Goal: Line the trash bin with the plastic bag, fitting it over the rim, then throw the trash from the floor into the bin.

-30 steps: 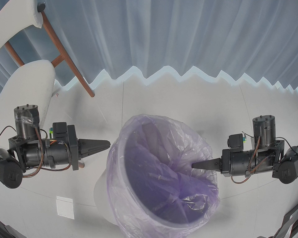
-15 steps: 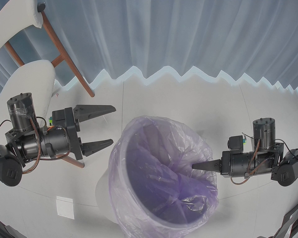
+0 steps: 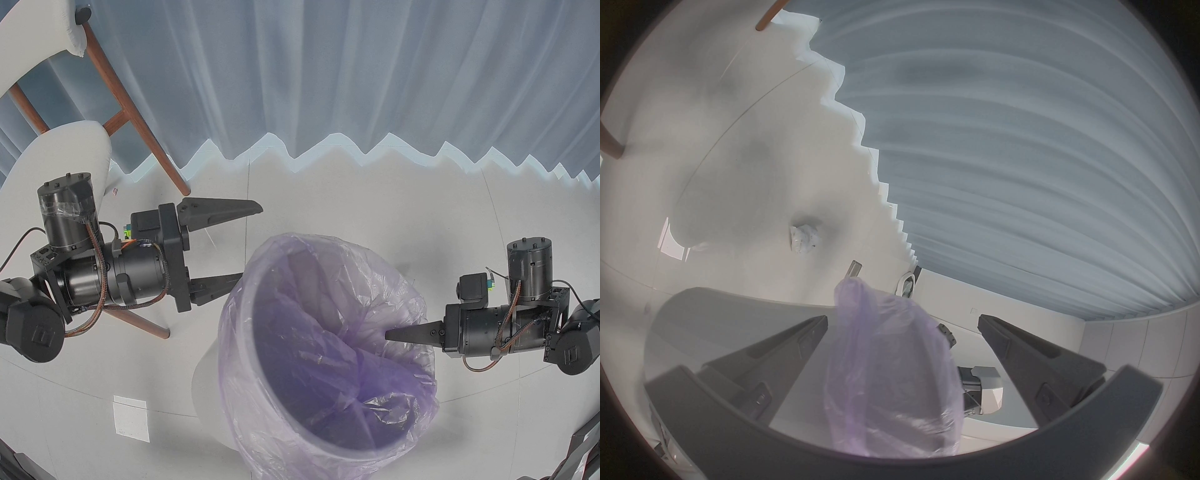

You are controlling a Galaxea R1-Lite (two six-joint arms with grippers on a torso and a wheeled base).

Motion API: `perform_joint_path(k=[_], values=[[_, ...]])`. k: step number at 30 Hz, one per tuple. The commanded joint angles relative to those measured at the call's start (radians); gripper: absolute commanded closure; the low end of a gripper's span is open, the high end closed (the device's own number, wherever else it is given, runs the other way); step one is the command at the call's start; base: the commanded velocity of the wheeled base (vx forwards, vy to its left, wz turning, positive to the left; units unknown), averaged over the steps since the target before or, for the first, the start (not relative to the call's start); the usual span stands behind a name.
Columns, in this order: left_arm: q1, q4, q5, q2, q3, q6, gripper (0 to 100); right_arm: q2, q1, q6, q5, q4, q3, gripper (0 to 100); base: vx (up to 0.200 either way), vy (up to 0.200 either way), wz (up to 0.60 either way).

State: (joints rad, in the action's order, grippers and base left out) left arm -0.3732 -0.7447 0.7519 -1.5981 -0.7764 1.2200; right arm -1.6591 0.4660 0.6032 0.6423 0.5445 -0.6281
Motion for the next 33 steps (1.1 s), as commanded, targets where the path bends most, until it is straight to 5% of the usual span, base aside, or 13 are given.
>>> perform_joint_path(k=[1, 2, 3, 22, 33], values=[[-0.01, -0.001, 0.0, -0.02, -0.026, 0.01, 0, -0.008, 0.002, 0.0, 0.0, 0.0, 0.002, 100, 0.0, 0.0, 0.0], [-0.01, -0.001, 0.0, -0.02, -0.026, 0.01, 0, -0.008, 0.0, 0.0, 0.0, 0.0, 0.002, 100, 0.0, 0.0, 0.0], [-0.012, -0.002, 0.0, -0.02, -0.026, 0.01, 100, -0.008, 0.002, 0.0, 0.0, 0.0, 0.001, 100, 0.0, 0.0, 0.0], [0.014, -0.005, 0.0, -0.026, 0.043, -0.01, 100, 0.006, 0.0, 0.006, 0.0, 0.002, -0.004, 100, 0.0, 0.0, 0.0], [0.137, -0.005, 0.018, -0.065, 0.135, -0.089, 100, 0.001, -0.001, 0.047, 0.002, 0.095, 0.005, 100, 0.0, 0.0, 0.0]])
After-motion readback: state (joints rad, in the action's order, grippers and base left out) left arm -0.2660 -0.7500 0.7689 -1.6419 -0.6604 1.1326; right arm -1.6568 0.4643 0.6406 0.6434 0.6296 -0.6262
